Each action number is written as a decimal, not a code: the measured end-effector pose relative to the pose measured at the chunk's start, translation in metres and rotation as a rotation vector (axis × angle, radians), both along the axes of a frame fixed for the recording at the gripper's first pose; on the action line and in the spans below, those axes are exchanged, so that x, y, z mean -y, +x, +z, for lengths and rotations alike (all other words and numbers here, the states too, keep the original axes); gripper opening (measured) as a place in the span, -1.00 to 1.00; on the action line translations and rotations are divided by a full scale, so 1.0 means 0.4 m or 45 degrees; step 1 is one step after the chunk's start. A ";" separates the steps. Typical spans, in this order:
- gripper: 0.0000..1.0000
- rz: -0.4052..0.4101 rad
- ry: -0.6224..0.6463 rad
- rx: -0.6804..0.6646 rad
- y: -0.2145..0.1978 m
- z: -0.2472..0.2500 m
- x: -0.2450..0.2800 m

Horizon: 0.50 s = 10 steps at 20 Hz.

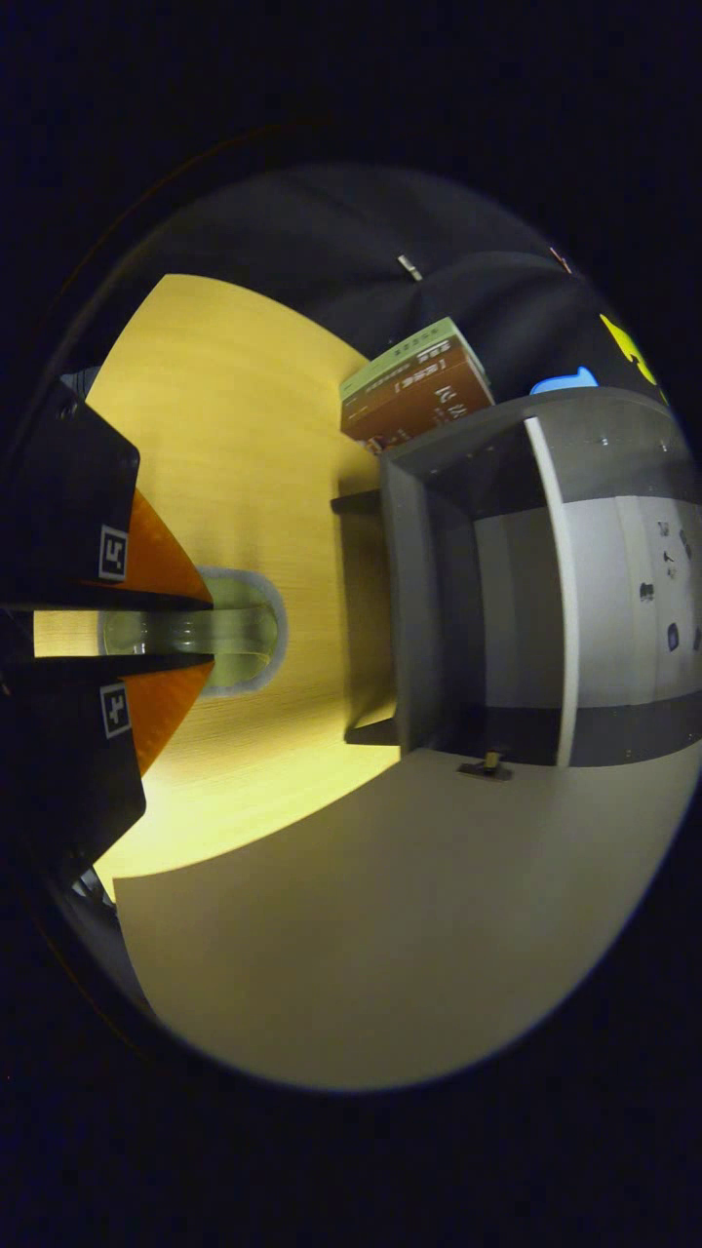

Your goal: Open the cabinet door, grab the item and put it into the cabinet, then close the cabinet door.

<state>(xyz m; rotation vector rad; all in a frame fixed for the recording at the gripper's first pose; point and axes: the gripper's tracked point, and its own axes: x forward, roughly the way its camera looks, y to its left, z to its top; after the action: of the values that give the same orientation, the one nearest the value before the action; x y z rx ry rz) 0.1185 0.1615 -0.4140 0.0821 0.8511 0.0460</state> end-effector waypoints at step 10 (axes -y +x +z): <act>-0.53 0.036 0.050 0.253 0.326 0.425 -0.014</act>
<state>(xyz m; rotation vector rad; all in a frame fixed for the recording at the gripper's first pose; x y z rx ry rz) 0.2489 0.1670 -0.2440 0.1010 0.6531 0.0959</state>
